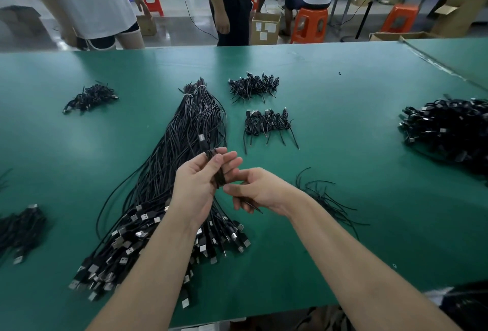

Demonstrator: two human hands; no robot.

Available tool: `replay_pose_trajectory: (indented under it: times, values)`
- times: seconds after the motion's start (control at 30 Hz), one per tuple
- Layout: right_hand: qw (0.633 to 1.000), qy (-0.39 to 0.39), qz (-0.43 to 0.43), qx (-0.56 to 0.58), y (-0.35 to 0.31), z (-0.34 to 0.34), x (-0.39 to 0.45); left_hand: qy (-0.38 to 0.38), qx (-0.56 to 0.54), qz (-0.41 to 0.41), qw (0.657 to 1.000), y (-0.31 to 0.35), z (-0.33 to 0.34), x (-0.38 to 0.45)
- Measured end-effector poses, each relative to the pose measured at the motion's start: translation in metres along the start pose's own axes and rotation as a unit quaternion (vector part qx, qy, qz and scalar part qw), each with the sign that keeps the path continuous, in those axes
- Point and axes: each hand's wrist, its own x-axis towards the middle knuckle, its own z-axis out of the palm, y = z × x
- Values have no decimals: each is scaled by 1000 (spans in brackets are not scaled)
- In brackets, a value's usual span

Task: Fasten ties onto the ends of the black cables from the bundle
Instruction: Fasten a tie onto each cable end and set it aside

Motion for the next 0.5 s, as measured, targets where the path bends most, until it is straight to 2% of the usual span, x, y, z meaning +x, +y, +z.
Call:
replay_pose_trajectory:
  times: [0.17,0.3,0.4,0.5]
  values:
    - [1000,-17,-1,-3,-5,-4,-1,-1,-21,-5,1000,3,1,-3]
    - [994,-30,-49,92,-14,-2,2,-25,1,-25,999,-2,4,-8]
    - [995,-21,-82,53,-15,2,4,-43,18,-29,998,-7,2,-10]
    - [996,28,-80,22,-10,4,7,-50,15,-25,998,-9,-1,-11]
